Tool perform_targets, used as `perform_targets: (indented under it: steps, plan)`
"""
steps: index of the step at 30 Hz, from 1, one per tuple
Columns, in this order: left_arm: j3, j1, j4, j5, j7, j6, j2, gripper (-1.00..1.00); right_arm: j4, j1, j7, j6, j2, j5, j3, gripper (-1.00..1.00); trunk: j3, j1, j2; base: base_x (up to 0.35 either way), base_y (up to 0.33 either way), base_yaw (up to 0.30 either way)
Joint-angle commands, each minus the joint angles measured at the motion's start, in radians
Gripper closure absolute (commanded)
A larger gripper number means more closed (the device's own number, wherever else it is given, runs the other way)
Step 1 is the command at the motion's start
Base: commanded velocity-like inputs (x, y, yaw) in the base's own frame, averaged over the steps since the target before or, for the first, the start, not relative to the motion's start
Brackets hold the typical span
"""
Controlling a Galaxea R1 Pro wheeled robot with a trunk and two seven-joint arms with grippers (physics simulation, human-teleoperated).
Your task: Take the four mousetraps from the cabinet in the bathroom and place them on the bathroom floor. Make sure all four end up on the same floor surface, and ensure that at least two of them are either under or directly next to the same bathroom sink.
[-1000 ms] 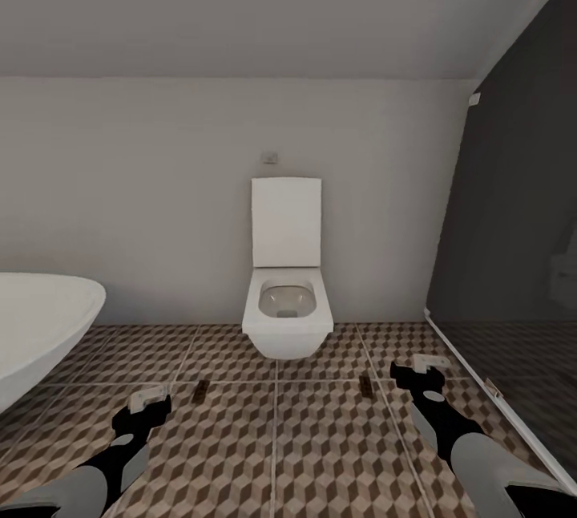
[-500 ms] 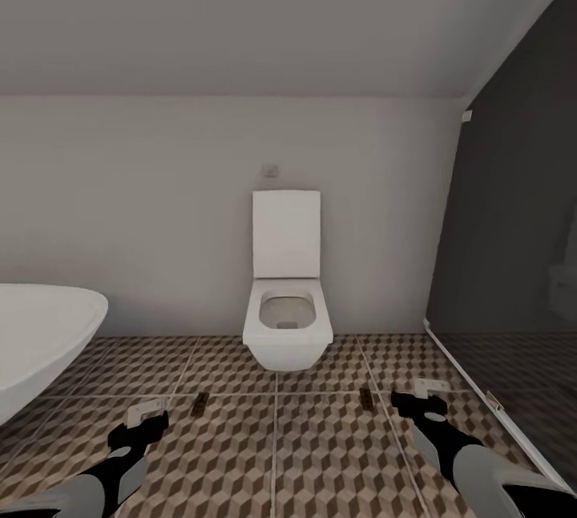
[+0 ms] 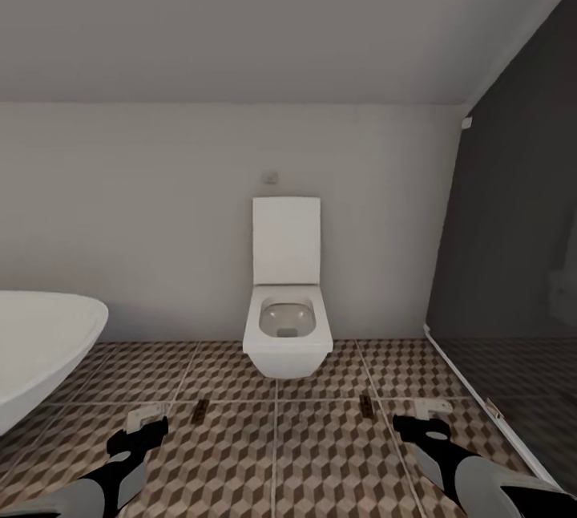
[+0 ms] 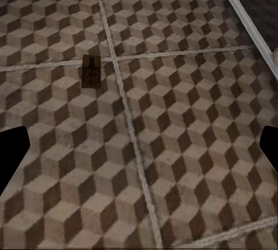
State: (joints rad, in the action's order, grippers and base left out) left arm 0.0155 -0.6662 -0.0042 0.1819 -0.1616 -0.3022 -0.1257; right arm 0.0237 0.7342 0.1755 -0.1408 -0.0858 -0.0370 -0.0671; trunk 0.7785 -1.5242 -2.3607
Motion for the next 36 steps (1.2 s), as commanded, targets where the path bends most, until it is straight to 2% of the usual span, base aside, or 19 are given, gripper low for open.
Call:
perform_targets:
  steps: [1,18,29,36]
  plan:
    - [0.001,0.000,0.001,0.005,0.000,-0.003,0.000,-1.00,0.004,-0.003,0.002,-0.006,0.000,-0.006,-0.007,-1.00,-0.002,0.004,0.007,0.000,0.000,0.000]
    - [0.001,0.000,0.002,0.005,-0.002,0.005,0.012,-1.00,0.008,-0.100,0.003,-0.004,-0.001,-0.015,-0.007,-1.00,-0.055,0.069,0.126,0.000,0.000,0.000]
    - [0.001,0.010,0.003,0.005,0.001,0.092,0.013,-1.00,0.008,-0.151,0.002,-0.001,-0.006,-0.018,-0.006,-1.00,-0.090,0.111,0.203,0.000,0.000,0.000]
    - [0.001,0.044,0.003,0.005,0.004,0.114,0.014,-1.00,0.009,-0.199,-0.001,-0.003,-0.007,-0.018,-0.005,-1.00,-0.112,0.138,0.252,0.000,0.000,0.000]
